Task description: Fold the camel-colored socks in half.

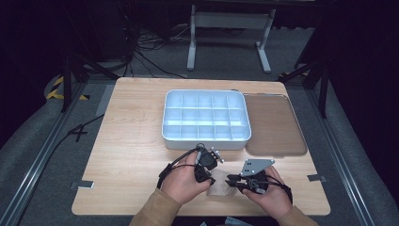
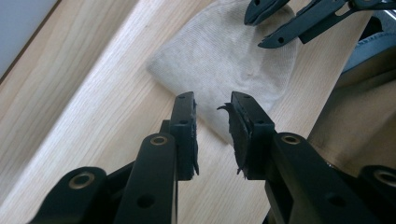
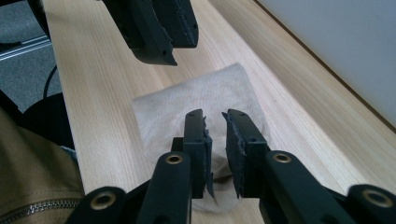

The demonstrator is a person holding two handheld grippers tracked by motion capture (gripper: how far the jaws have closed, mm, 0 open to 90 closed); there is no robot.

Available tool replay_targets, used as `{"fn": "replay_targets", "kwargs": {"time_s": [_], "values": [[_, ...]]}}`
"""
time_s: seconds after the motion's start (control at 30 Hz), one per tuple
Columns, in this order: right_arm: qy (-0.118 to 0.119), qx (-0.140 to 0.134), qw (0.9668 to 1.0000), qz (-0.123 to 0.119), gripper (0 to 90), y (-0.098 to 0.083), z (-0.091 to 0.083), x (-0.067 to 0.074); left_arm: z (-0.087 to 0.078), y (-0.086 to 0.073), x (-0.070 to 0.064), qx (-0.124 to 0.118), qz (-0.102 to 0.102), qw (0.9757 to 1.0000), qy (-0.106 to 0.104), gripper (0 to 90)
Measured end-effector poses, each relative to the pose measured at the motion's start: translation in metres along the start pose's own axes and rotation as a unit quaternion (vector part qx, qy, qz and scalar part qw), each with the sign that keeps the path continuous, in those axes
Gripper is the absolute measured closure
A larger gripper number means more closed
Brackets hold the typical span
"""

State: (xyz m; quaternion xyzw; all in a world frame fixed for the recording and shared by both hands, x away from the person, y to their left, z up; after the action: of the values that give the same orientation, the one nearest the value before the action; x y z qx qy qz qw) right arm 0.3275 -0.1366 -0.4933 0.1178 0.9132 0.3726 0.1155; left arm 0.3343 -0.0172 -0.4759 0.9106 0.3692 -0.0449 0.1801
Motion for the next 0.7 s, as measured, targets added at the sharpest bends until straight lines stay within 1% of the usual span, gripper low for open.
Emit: {"fn": "replay_targets", "kwargs": {"time_s": [0.03, 0.07, 0.1, 0.13, 0.17, 0.2, 0.33, 0.43, 0.6, 0.7], "values": [[0.0, 0.0, 1.0, 0.0, 77.7, 0.0, 0.0, 0.0, 0.0, 0.0, 0.0, 0.0, 0.0, 1.0, 0.0, 73.6], [-0.001, 0.0, 1.0, -0.001, 77.3, -0.001, 0.0, 0.0, 0.003, 0.0, -0.002, 0.009, 0.004, 0.9999, -0.002, 73.6], [-0.002, 0.002, 1.0, 0.002, 76.3, -0.003, -0.001, 0.001, 0.005, 0.0, -0.002, 0.015, 0.006, 0.9999, -0.003, 76.3], [-0.002, 0.003, 1.0, 0.002, 75.7, -0.004, -0.001, 0.001, 0.009, 0.0, -0.004, 0.026, 0.011, 0.9996, -0.003, 77.0], [-0.002, 0.004, 1.0, 0.001, 75.1, -0.005, -0.001, 0.001, 0.01, 0.0, -0.005, 0.031, 0.014, 0.9994, -0.003, 77.6], [-0.002, 0.006, 1.0, 0.003, 74.6, -0.007, -0.002, 0.002, 0.012, 0.0, -0.005, 0.032, 0.017, 0.9993, -0.004, 77.8], [-0.005, 0.013, 0.9999, 0.005, 71.7, -0.012, -0.002, 0.002, 0.016, 0.001, -0.007, 0.04, 0.016, 0.9991, -0.007, 78.2], [-0.006, 0.016, 0.9999, 0.002, 71.2, -0.015, -0.002, 0.002, 0.018, 0.002, -0.007, 0.042, 0.02, 0.9989, -0.008, 78.2], [-0.001, 0.027, 0.9996, 0.004, 69.2, -0.022, 0.002, 0.002, 0.019, 0.003, -0.007, 0.05, 0.023, 0.9985, -0.009, 77.7], [0.007, 0.036, 0.9993, 0.002, 65.9, -0.027, 0.006, 0.003, 0.019, 0.002, -0.008, 0.05, 0.02, 0.9985, -0.014, 76.5]]}}
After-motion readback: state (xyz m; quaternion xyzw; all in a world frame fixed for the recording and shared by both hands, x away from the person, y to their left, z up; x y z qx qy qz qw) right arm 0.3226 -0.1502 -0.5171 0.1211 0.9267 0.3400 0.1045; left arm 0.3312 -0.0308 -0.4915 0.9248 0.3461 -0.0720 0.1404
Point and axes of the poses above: each handheld gripper's, and its own axes: z roughly forward along the jaws, y roughly out of its top, x roughly to its left, the point moved 8 cm from there along z, roughly forward along the jaws, and after that the axes turned 12 degrees about -z, right-handed, at the moved point
